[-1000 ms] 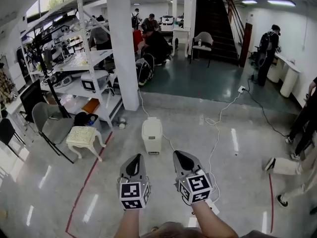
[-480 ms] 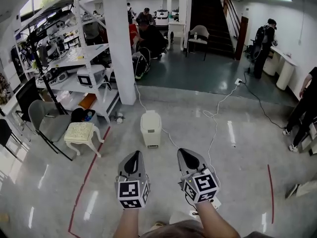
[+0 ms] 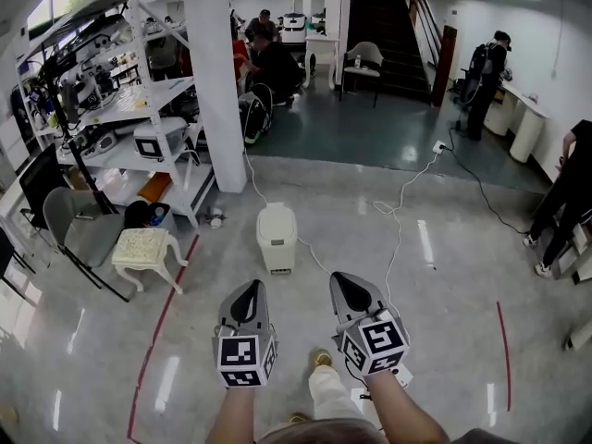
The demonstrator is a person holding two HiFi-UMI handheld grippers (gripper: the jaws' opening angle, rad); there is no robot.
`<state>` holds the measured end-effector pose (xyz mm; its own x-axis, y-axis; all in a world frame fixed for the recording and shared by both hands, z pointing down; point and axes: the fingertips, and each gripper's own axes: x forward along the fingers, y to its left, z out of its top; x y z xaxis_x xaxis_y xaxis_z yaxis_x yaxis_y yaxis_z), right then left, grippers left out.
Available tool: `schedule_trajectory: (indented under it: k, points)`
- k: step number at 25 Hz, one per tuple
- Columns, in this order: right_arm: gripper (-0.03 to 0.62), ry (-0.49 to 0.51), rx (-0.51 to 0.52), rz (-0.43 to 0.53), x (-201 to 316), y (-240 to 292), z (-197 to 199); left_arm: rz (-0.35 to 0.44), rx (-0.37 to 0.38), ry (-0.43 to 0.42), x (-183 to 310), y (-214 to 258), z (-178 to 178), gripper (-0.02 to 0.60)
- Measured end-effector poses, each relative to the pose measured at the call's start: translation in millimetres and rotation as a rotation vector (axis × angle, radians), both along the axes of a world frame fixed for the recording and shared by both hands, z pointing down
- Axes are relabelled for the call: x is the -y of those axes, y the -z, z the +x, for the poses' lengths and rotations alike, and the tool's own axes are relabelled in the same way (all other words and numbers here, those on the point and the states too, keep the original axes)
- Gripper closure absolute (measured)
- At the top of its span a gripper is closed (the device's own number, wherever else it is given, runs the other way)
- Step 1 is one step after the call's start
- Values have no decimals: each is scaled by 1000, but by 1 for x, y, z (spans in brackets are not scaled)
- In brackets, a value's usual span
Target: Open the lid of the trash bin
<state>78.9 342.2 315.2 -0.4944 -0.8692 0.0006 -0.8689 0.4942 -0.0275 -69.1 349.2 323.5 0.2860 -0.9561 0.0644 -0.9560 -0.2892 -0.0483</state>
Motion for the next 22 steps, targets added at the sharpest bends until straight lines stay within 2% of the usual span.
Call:
schedule_trajectory:
  k: [10, 22]
  points:
    - [559, -23, 17, -10, 52, -7, 3, -12, 10, -32, 52, -6, 0, 591]
    - [559, 48, 27, -55, 169, -15, -6, -42, 11, 13, 159, -7, -6, 589]
